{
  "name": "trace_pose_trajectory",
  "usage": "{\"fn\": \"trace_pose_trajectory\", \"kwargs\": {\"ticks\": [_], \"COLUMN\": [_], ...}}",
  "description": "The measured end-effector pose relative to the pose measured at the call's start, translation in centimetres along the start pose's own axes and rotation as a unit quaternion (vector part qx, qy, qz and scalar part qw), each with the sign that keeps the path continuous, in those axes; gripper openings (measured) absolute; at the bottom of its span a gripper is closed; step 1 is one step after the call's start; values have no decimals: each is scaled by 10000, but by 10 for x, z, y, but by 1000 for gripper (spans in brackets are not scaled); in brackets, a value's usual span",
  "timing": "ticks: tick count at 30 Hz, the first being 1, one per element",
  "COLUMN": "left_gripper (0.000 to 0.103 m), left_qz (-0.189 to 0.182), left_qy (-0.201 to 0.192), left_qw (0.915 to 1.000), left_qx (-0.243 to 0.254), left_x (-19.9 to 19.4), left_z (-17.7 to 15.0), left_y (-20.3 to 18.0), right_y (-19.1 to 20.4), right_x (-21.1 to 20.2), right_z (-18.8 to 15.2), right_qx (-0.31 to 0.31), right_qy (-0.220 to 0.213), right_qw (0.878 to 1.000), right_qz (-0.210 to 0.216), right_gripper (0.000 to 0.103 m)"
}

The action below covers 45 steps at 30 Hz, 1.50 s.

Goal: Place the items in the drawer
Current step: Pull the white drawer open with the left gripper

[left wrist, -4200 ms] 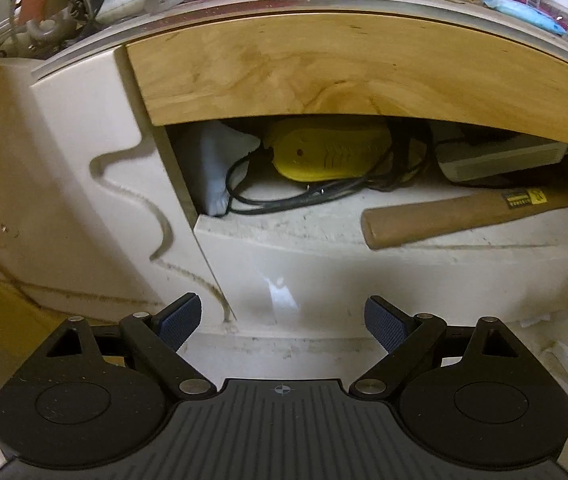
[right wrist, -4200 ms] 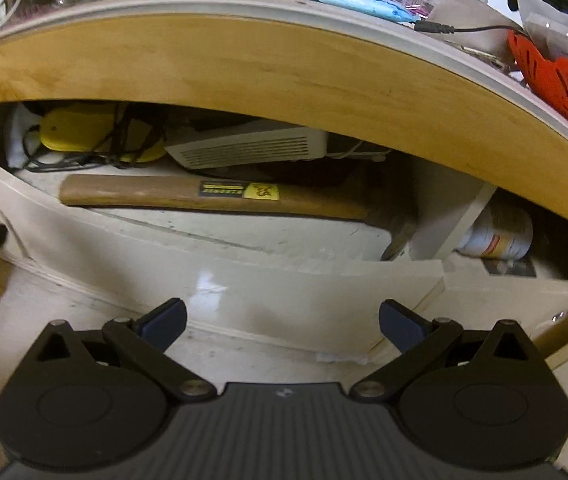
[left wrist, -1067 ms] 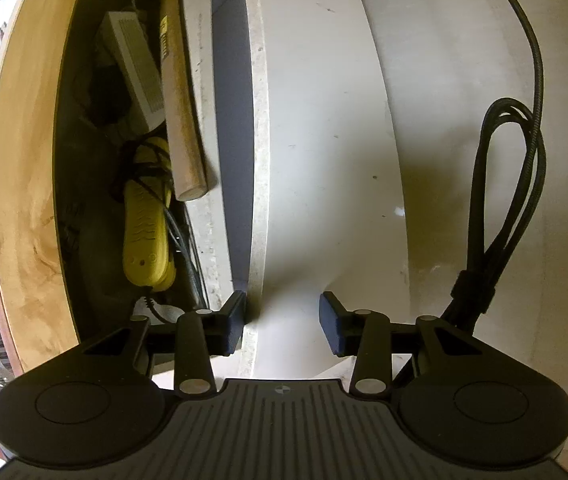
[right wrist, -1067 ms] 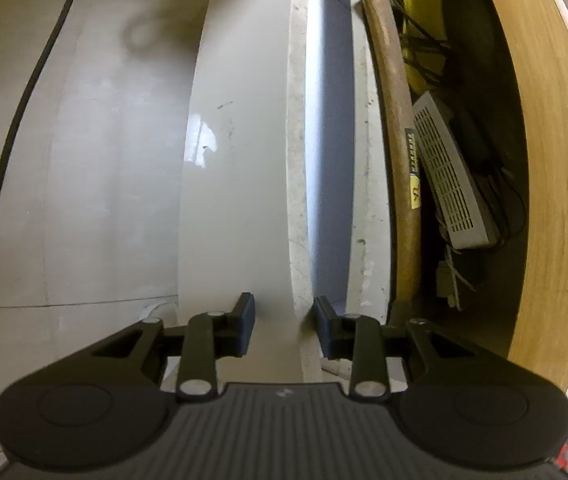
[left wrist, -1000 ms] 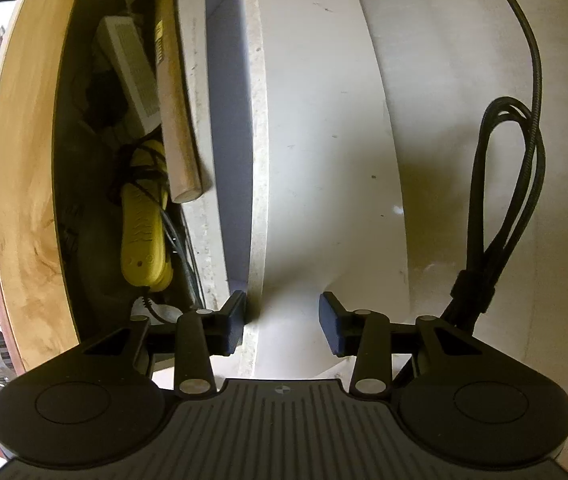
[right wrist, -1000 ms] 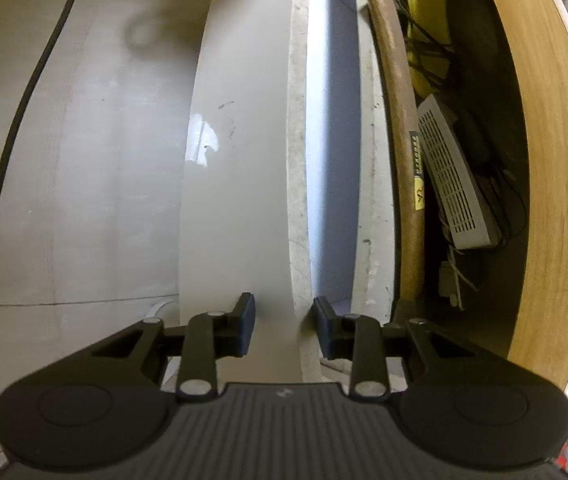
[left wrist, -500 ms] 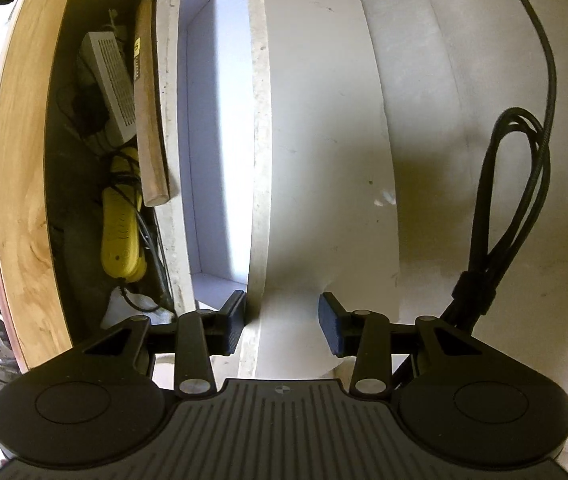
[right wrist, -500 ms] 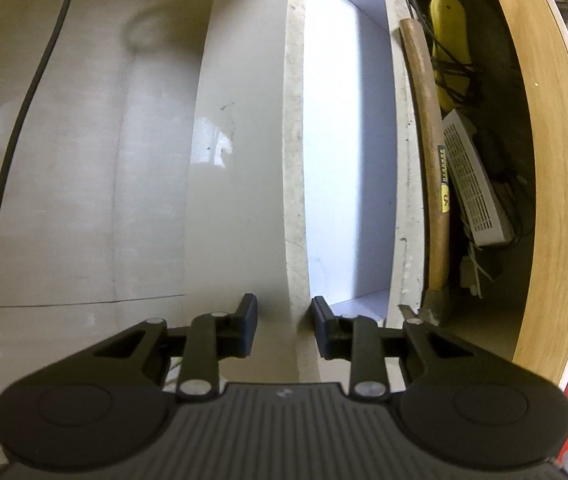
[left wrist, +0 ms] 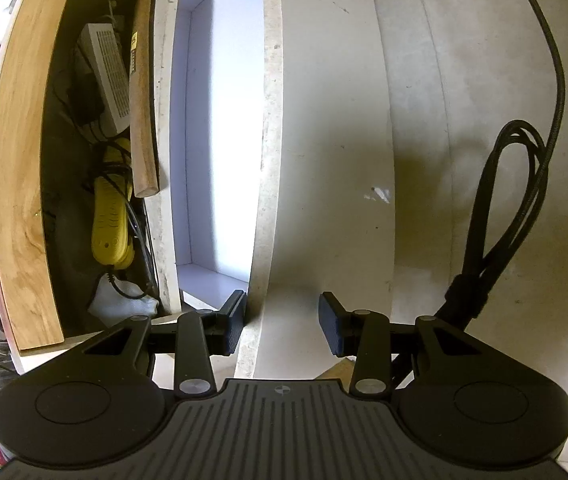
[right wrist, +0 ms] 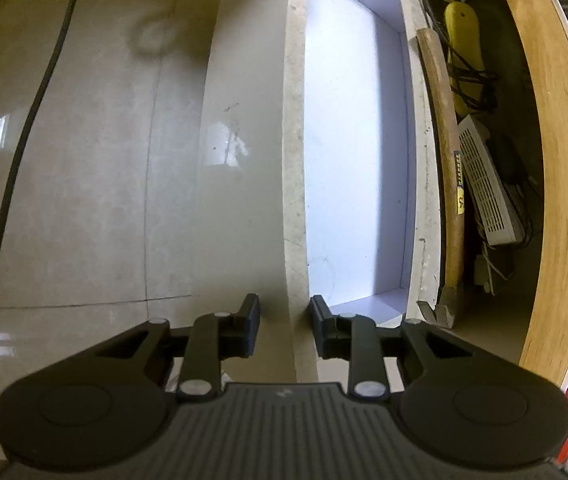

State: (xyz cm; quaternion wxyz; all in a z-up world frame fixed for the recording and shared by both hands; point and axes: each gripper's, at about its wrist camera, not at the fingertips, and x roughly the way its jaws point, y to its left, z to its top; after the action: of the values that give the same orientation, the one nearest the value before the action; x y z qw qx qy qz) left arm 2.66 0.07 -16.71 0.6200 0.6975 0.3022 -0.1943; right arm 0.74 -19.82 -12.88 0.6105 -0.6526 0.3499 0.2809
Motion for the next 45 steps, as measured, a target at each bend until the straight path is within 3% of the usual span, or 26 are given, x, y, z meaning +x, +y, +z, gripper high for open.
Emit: {"fn": "trace_pose_trajectory", "kwargs": {"ticks": [21,23,24,25,26,27,28,38,45], "left_gripper": [40,48,61,74,79,83,84,85,85], "left_qz": [0,109,191,306,362,401,402,325,123], "left_qy": [1,-1,-15,-55,-96,-125,-131,-184,-17], "left_qw": [10000,9999,9998,9995,9993,9991,9991,9993,9958], "left_qx": [30,41,48,43,7,-31,-73,-96,-909], "left_x": [5,3,2,1,-1,-3,-3,-5,-8], "left_z": [-2,-1,-1,0,0,0,0,4,7], "left_y": [7,3,2,2,2,2,4,6,21], "right_y": [-3,-3,-2,-1,-1,0,0,-1,-11], "right_x": [-2,-2,-2,-3,-4,-5,-7,-11,-13], "right_z": [3,2,3,3,5,7,8,9,14], "right_qx": [141,132,141,150,158,167,204,314,777], "right_qy": [32,31,-18,-68,-124,-180,-266,-331,-328], "right_qw": [9999,9999,9999,9999,9997,9995,9992,9989,9964], "right_qz": [70,48,11,-26,-99,-172,-230,-130,-21], "right_gripper": [29,30,31,33,52,88,101,103,103]}}
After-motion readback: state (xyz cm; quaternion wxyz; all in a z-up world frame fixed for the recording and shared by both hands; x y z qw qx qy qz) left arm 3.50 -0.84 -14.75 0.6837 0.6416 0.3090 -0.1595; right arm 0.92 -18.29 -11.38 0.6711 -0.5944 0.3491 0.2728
